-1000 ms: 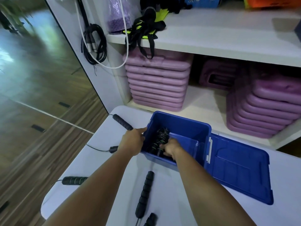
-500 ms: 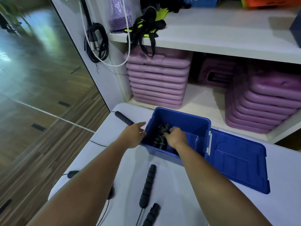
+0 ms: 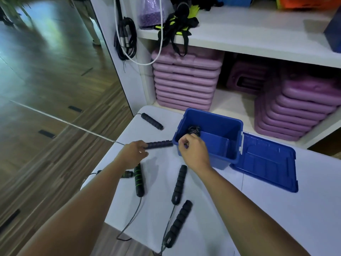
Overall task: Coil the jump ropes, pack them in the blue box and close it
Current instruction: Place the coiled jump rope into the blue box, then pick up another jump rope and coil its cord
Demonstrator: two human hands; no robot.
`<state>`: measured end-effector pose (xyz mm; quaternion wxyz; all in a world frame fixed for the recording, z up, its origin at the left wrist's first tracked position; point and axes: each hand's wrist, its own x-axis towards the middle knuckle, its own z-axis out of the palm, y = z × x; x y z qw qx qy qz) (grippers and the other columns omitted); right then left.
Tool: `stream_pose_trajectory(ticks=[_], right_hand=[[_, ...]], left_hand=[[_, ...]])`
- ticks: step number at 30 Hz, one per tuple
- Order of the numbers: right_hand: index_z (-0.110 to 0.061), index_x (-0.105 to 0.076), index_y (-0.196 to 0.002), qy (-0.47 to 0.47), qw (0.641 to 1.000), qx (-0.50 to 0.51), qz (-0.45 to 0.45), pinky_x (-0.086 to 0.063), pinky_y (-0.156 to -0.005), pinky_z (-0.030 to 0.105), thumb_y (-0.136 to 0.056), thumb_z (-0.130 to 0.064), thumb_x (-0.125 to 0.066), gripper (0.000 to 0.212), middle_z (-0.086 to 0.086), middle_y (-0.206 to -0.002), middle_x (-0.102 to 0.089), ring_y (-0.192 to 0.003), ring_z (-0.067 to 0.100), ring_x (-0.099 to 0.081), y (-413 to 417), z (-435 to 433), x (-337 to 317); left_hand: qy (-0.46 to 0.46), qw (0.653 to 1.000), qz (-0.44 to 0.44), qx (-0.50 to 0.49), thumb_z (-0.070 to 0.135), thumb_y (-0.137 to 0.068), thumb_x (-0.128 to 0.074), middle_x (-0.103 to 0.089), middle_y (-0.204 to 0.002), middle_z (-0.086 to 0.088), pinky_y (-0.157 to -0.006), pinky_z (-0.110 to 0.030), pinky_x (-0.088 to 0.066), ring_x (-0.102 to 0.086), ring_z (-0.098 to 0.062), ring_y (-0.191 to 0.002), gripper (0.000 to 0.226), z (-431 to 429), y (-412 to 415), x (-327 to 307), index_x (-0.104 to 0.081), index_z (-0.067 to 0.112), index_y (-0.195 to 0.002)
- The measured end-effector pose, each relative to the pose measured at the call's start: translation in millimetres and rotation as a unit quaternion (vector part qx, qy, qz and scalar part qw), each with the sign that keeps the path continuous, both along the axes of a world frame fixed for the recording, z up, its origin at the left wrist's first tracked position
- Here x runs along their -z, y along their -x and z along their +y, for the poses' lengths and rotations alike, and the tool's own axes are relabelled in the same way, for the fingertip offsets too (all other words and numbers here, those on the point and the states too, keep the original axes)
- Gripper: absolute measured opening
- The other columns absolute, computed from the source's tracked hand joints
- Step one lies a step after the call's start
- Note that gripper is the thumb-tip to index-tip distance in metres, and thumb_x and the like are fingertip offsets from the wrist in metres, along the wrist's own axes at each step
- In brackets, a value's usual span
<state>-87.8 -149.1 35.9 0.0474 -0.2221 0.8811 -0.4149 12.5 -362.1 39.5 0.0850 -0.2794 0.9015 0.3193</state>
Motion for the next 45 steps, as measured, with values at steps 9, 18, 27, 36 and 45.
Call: stream_pose_trajectory(ticks=[9, 18, 27, 36, 45], right_hand=[[-0.019, -0.063, -0.105, -0.184, 0.974, 0.054, -0.118, -0.052, -0.084, 0.037, -0.092, -0.03, -0.055, 0.018, 0.003, -0.111, -0.062, -0.103, 0.026, -0.059, -70.9, -15.9, 52.3], [-0.019, -0.045, -0.113, -0.145, 0.946, 0.15, -0.247, -0.053, -0.081, 0.038, -0.089, -0.03, -0.064, 0.032, 0.003, -0.11, -0.063, -0.097, 0.027, -0.064, -98.3, 15.8, 94.9], [-0.017, -0.07, -0.096, -0.037, 0.945, 0.163, -0.282, -0.05, -0.083, 0.026, -0.093, -0.025, -0.064, 0.01, 0.002, -0.103, -0.074, -0.094, 0.02, -0.067, -101.4, 42.3, 100.6], [-0.023, -0.066, -0.079, -0.1, 0.931, 0.121, -0.331, -0.056, -0.073, 0.033, -0.065, -0.054, -0.082, 0.038, 0.0, -0.084, -0.071, -0.077, 0.02, -0.069, -113.9, 87.5, 107.4], [-0.006, -0.065, -0.085, 0.005, 0.877, 0.165, -0.452, -0.048, -0.053, 0.027, -0.077, -0.021, -0.08, 0.023, 0.013, -0.076, -0.07, -0.063, 0.024, -0.067, -112.9, 92.8, 92.9]], left_hand=[[0.031, 0.996, -0.082, 0.028, 0.027, -0.095, -0.06, -0.069, -0.114, -0.002, -0.079, -0.028, -0.043, -0.061, -0.025, -0.106, 0.028, -20.5, -75.5, 35.7, -0.062, 0.02, -0.122], [0.02, 0.994, -0.017, 0.104, 0.024, -0.099, -0.055, -0.063, -0.117, -0.012, -0.085, -0.022, -0.04, -0.06, -0.027, -0.109, 0.028, 43.1, -70.5, 62.6, -0.06, 0.01, -0.123], [-0.207, 0.977, -0.022, -0.045, 0.028, -0.091, -0.067, -0.07, -0.09, -0.007, -0.066, -0.028, -0.055, -0.064, -0.02, -0.065, 0.021, 95.1, -22.9, 87.0, -0.07, 0.011, -0.103], [-0.17, 0.983, -0.055, -0.029, 0.024, -0.08, -0.079, -0.073, -0.092, -0.016, -0.077, -0.046, -0.062, -0.072, -0.036, -0.084, 0.021, 114.4, -9.8, 93.6, -0.06, 0.018, -0.074], [-0.145, 0.986, -0.071, 0.03, 0.03, -0.076, -0.08, -0.065, -0.091, -0.006, -0.08, -0.041, -0.059, -0.066, -0.028, -0.082, 0.036, 131.9, -2.7, 91.1, -0.058, 0.012, -0.098]])
